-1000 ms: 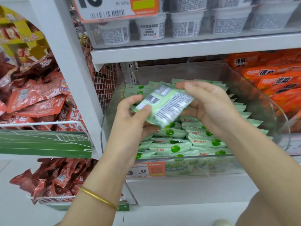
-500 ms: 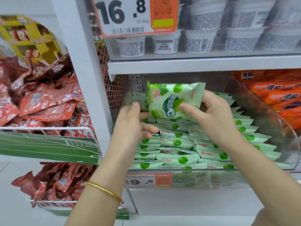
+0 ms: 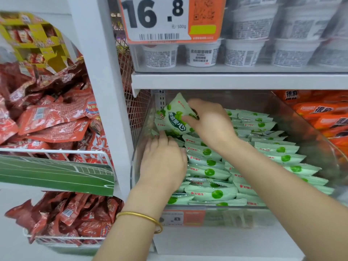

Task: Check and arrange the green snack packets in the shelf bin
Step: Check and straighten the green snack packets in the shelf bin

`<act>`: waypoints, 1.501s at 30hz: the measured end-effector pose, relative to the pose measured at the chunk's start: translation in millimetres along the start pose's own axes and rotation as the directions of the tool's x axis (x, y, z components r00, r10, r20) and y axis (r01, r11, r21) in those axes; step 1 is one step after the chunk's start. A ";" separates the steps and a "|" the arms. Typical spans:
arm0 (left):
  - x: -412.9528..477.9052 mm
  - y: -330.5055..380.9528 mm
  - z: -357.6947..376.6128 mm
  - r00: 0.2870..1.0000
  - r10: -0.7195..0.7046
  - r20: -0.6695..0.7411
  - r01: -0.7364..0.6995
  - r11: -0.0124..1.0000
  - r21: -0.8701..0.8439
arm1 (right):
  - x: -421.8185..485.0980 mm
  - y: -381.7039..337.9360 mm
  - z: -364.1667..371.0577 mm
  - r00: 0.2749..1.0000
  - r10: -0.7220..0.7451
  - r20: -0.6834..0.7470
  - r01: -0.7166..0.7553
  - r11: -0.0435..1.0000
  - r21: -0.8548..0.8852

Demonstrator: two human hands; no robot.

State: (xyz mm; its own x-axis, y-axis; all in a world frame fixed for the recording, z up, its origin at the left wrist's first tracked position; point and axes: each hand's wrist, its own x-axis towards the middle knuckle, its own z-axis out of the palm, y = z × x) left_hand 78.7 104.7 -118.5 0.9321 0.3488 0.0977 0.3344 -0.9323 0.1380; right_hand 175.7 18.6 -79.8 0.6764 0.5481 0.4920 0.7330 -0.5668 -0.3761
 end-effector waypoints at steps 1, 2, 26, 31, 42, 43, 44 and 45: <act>-1.7 0.6 -0.8 1.000 -0.007 0.018 0.007 1.000 0.007 | 5.0 -3.3 -0.1 0.998 -0.002 0.057 0.008 0.996 -0.093; -3.0 1.1 -1.3 0.999 -0.013 0.030 0.013 1.000 0.012 | 10.5 -6.4 0.0 0.994 -0.006 0.113 0.027 0.982 -0.187; -14.6 -0.1 -8.0 1.000 -0.025 0.016 0.026 0.993 -0.113 | 32.2 0.7 39.2 0.916 -0.040 0.400 0.172 0.938 -0.301; -14.7 -0.1 -8.0 0.999 -0.048 0.027 0.050 0.991 -0.123 | 32.6 -5.0 45.5 0.929 -0.056 0.367 0.169 0.944 -0.284; -14.8 0.3 -9.5 0.997 -0.061 0.047 0.067 0.986 -0.153 | 31.2 -7.6 52.4 0.920 -0.073 0.386 0.223 0.905 -0.362; -14.8 0.2 -9.5 0.997 -0.063 0.049 0.070 0.985 -0.157 | 31.6 -7.4 51.8 0.915 -0.074 0.397 0.234 0.898 -0.373; -15.0 0.1 -9.5 0.996 -0.066 0.051 0.074 0.984 -0.161 | 31.5 -6.0 49.7 0.910 -0.070 0.408 0.238 0.896 -0.376; -14.6 0.1 -9.7 0.996 -0.069 0.051 0.076 0.983 -0.165 | 31.3 -3.8 46.1 0.910 -0.061 0.410 0.226 0.902 -0.368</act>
State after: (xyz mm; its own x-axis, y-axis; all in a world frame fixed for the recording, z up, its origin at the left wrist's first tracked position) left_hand 63.7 100.4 -110.3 0.9127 0.4068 0.0376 0.3771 -0.8743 0.3055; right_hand 197.4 66.2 -99.2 0.6004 0.7857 0.1490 0.7875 -0.6133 0.0611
